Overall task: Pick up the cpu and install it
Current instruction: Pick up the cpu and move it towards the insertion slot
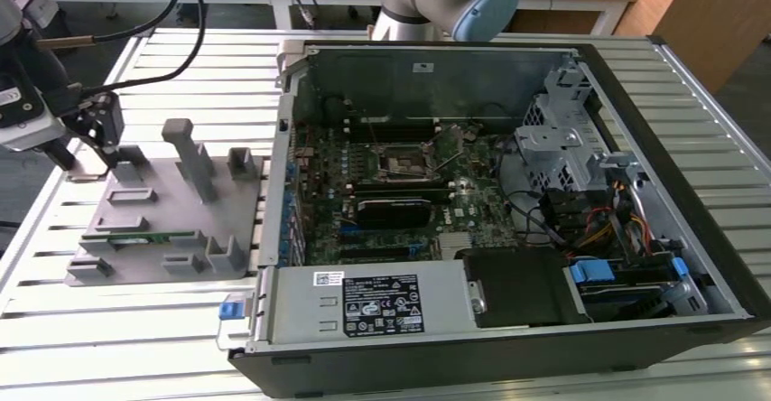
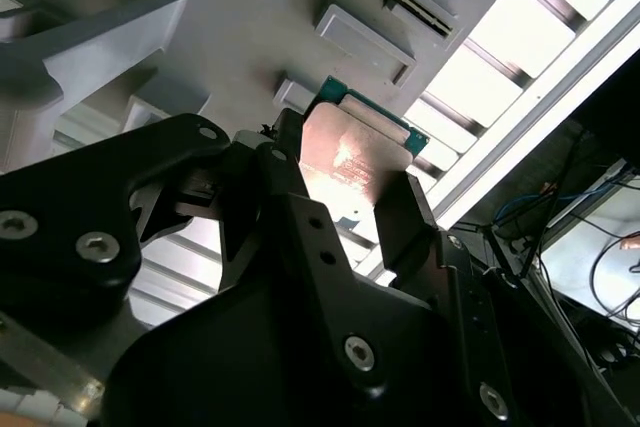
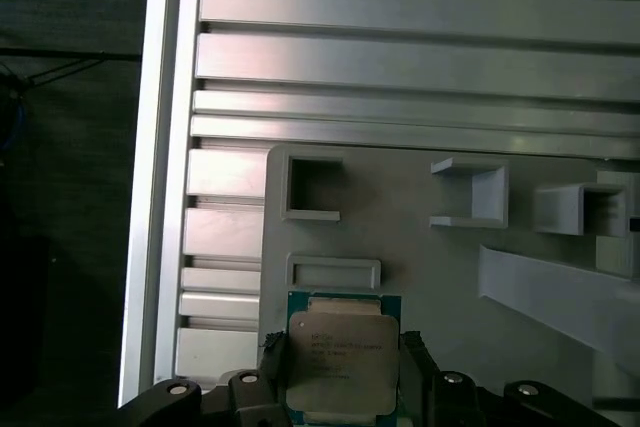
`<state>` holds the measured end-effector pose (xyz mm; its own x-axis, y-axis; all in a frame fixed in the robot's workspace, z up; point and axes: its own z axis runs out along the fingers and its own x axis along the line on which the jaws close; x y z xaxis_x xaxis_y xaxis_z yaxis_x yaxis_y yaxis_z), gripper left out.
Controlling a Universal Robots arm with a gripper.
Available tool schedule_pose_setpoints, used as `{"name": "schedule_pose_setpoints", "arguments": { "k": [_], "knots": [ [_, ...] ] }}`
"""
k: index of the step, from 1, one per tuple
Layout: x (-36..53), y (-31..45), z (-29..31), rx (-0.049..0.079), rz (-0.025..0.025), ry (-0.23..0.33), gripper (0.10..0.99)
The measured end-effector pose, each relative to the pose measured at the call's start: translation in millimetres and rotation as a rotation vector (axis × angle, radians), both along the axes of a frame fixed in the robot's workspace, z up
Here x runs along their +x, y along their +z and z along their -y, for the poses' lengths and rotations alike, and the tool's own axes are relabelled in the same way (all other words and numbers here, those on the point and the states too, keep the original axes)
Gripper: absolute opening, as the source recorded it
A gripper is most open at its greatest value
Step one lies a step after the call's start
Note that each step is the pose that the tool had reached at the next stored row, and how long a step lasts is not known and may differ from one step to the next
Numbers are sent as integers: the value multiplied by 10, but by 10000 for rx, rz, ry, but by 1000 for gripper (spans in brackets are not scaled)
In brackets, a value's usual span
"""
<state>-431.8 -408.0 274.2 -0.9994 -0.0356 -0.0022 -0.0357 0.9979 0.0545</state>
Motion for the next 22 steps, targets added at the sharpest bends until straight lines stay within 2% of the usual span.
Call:
{"name": "schedule_pose_setpoints", "arguments": {
  "k": [22],
  "knots": [
    [0,123,-3,0,-1,0,537]
  ]
}}
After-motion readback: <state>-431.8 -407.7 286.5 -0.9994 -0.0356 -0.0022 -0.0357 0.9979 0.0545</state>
